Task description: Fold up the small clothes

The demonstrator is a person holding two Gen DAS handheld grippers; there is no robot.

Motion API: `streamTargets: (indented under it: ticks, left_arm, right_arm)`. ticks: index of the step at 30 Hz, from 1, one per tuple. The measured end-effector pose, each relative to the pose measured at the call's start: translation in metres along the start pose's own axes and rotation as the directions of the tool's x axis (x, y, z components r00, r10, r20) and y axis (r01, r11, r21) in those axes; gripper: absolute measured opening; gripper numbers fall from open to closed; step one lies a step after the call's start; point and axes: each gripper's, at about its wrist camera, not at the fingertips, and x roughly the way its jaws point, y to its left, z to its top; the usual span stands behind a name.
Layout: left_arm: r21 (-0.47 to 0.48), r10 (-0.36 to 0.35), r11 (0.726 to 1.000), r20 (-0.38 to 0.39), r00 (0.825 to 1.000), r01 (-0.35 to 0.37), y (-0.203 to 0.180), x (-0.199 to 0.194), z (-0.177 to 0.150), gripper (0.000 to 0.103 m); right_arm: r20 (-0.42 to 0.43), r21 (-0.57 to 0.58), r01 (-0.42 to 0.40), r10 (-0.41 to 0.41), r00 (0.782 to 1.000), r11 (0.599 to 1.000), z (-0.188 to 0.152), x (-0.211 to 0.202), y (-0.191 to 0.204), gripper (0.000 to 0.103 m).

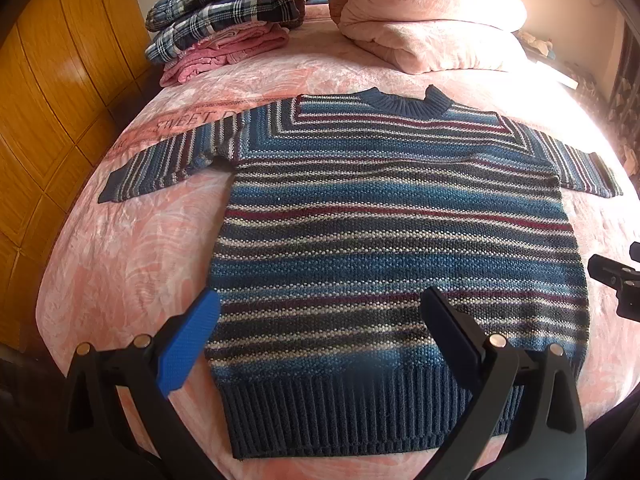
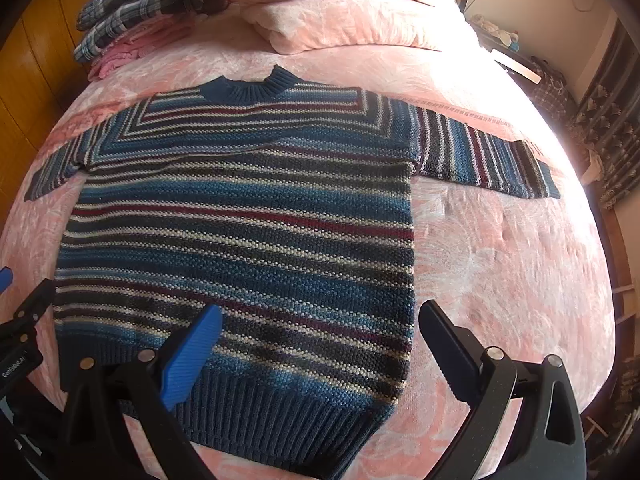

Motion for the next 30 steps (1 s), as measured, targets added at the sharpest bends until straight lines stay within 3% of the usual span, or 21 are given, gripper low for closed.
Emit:
streamTargets:
  ticks: [30]
  left_arm:
    - [-0.001, 0.012, 1.0, -0.011, 1.0, -0.012, 0.0016, 0.0033, -0.0034, 0.099]
  right_arm:
    - [0.008, 0.004, -0.023, 0.023, 1.0, 1.0, -0.0006, -0.0002, -0.0017, 0.099]
